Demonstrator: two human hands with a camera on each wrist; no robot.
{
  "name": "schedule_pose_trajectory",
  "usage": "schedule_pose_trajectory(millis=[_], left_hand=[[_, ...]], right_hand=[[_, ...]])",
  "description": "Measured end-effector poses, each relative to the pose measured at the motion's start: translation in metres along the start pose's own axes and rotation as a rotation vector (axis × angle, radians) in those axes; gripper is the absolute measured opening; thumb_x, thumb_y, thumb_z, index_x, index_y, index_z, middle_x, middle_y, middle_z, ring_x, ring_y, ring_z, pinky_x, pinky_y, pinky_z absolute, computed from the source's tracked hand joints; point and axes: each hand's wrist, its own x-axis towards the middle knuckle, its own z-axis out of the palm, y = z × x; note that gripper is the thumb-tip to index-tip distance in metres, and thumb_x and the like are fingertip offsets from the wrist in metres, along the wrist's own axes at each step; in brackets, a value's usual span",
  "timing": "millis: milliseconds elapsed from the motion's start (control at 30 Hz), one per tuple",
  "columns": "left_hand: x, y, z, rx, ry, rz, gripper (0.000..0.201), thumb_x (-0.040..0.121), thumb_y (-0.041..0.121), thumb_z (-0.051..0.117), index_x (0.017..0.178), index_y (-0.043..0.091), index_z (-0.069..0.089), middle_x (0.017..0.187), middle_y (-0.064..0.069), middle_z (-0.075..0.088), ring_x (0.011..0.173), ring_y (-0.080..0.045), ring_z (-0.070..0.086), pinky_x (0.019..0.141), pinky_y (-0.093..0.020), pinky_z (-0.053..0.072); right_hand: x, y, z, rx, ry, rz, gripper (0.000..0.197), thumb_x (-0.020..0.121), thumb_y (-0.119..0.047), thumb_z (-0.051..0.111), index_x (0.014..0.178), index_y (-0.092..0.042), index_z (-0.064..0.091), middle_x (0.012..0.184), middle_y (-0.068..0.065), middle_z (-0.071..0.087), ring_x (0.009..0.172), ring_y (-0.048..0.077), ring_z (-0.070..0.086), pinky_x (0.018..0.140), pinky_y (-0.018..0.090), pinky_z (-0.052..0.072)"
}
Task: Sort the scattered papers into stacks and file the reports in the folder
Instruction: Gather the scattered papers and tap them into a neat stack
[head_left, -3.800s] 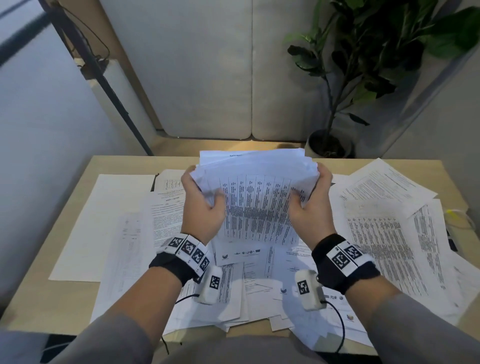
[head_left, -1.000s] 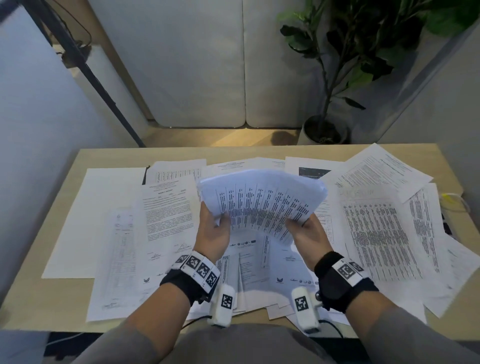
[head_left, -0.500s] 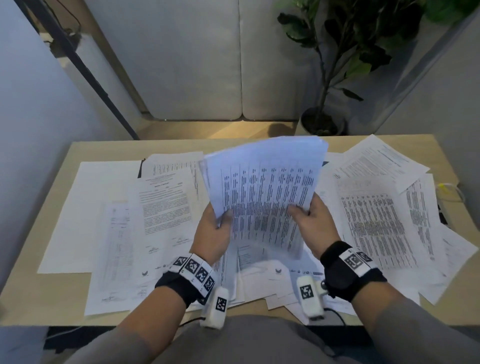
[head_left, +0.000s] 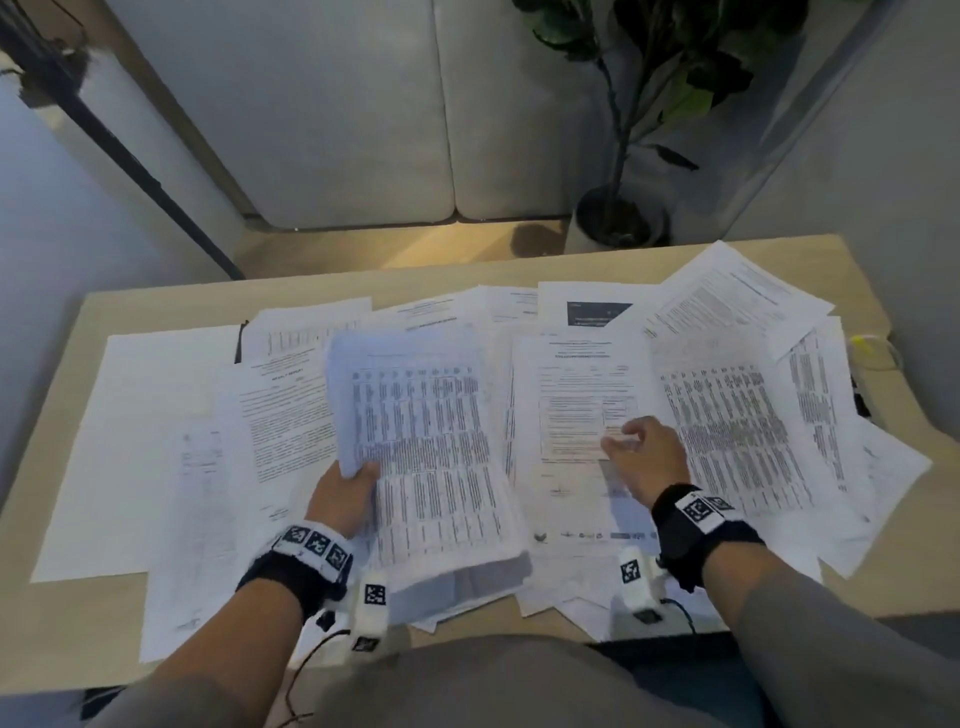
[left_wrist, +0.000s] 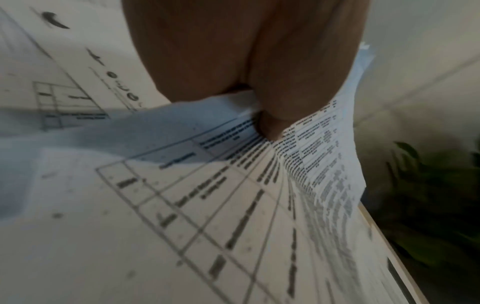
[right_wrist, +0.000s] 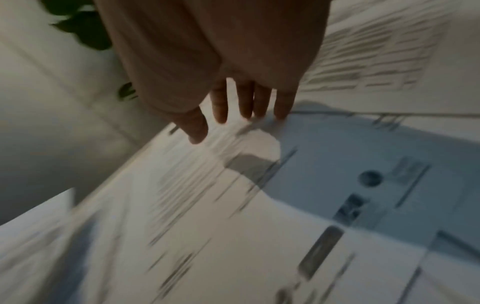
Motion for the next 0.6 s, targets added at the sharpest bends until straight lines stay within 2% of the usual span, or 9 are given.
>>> schedule_pose_trajectory(millis=[67, 133, 267, 300, 333, 400, 467, 533, 600], left_hand=[[0.009, -0.001, -0.005, -0.038, 0.007, -0.051, 0.015, 0.104, 0.03, 0.056, 0.113, 0.02, 0.064, 0.109, -0.007, 0.067, 0.107, -0.033, 0.064, 0.096, -0.04, 0.047], [0.018, 0.007, -0.002, -0.032, 0.002, -0.045, 0.018, 0.103, 0.031, 0.057, 0.116, 0.02, 0.063, 0.11, -0.006, 0.067, 0.109, -0.032, 0.063, 0.102, -0.044, 0.048], [0.03, 0.027, 0.023, 0.111, 0.096, -0.046, 0.013, 0.102, 0.023, 0.056, 0.1, 0.01, 0.059, 0.095, -0.012, 0.06, 0.074, -0.023, 0.057, 0.067, -0.029, 0.048], [0.034, 0.032, 0.031, 0.223, 0.149, -0.056, 0.012, 0.101, 0.022, 0.055, 0.101, 0.012, 0.06, 0.108, -0.016, 0.057, 0.082, -0.027, 0.058, 0.072, -0.033, 0.049], [0.037, 0.034, 0.037, 0.365, 0.186, -0.07, 0.016, 0.1, 0.024, 0.052, 0.108, 0.017, 0.064, 0.128, -0.018, 0.05, 0.101, -0.034, 0.057, 0.086, -0.04, 0.051], [0.041, 0.04, 0.045, 0.57, 0.179, -0.093, 0.027, 0.101, 0.031, 0.046, 0.119, 0.027, 0.066, 0.152, -0.015, 0.031, 0.125, -0.043, 0.045, 0.109, -0.049, 0.041], [0.046, 0.044, 0.052, 0.58, 0.14, -0.092, 0.027, 0.101, 0.032, 0.046, 0.12, 0.028, 0.064, 0.152, -0.014, 0.029, 0.119, -0.042, 0.05, 0.107, -0.049, 0.044], [0.05, 0.046, 0.056, 0.521, 0.126, -0.051, 0.02, 0.1, 0.025, 0.048, 0.111, 0.021, 0.064, 0.144, -0.016, 0.037, 0.092, -0.029, 0.053, 0.096, -0.037, 0.047], [0.054, 0.048, 0.058, 0.471, 0.123, -0.035, 0.018, 0.099, 0.016, 0.047, 0.106, 0.012, 0.063, 0.132, -0.02, 0.048, 0.071, -0.017, 0.038, 0.084, -0.028, 0.037]], right_hand=[[0.012, 0.017, -0.014, -0.137, 0.144, 0.125, 0.064, 0.084, -0.053, 0.078, 0.132, -0.018, 0.054, 0.143, 0.014, 0.049, 0.131, 0.037, 0.048, 0.104, 0.053, 0.048], [0.02, 0.028, -0.021, -0.241, 0.146, 0.196, 0.089, 0.075, -0.064, 0.079, 0.143, -0.016, 0.045, 0.149, 0.016, 0.039, 0.138, 0.04, 0.038, 0.108, 0.057, 0.043], [0.026, 0.028, -0.012, -0.376, 0.075, 0.19, 0.12, 0.064, -0.078, 0.079, 0.154, -0.015, 0.029, 0.155, 0.018, 0.029, 0.142, 0.041, 0.032, 0.108, 0.058, 0.043], [0.027, 0.025, -0.009, -0.402, 0.067, 0.19, 0.121, 0.066, -0.075, 0.08, 0.154, -0.012, 0.028, 0.156, 0.02, 0.028, 0.143, 0.042, 0.032, 0.109, 0.057, 0.043], [0.03, 0.024, -0.006, -0.402, 0.061, 0.188, 0.12, 0.068, -0.071, 0.082, 0.155, -0.009, 0.027, 0.156, 0.022, 0.028, 0.143, 0.043, 0.034, 0.109, 0.055, 0.043], [0.037, 0.021, -0.004, -0.31, 0.057, 0.194, 0.118, 0.069, -0.057, 0.09, 0.154, -0.005, 0.026, 0.155, 0.025, 0.034, 0.14, 0.044, 0.041, 0.107, 0.053, 0.048], [0.04, 0.017, -0.005, -0.145, 0.023, 0.211, 0.116, 0.071, -0.041, 0.094, 0.156, -0.005, 0.023, 0.152, 0.026, 0.043, 0.134, 0.044, 0.05, 0.102, 0.051, 0.052], [0.043, 0.015, -0.007, -0.075, -0.014, 0.224, 0.106, 0.078, -0.027, 0.091, 0.156, -0.004, 0.024, 0.148, 0.025, 0.05, 0.13, 0.043, 0.056, 0.099, 0.047, 0.052], [0.044, 0.015, -0.012, -0.083, -0.056, 0.182, 0.08, 0.086, -0.022, 0.083, 0.15, -0.004, 0.038, 0.142, 0.021, 0.058, 0.125, 0.039, 0.06, 0.099, 0.044, 0.053]])
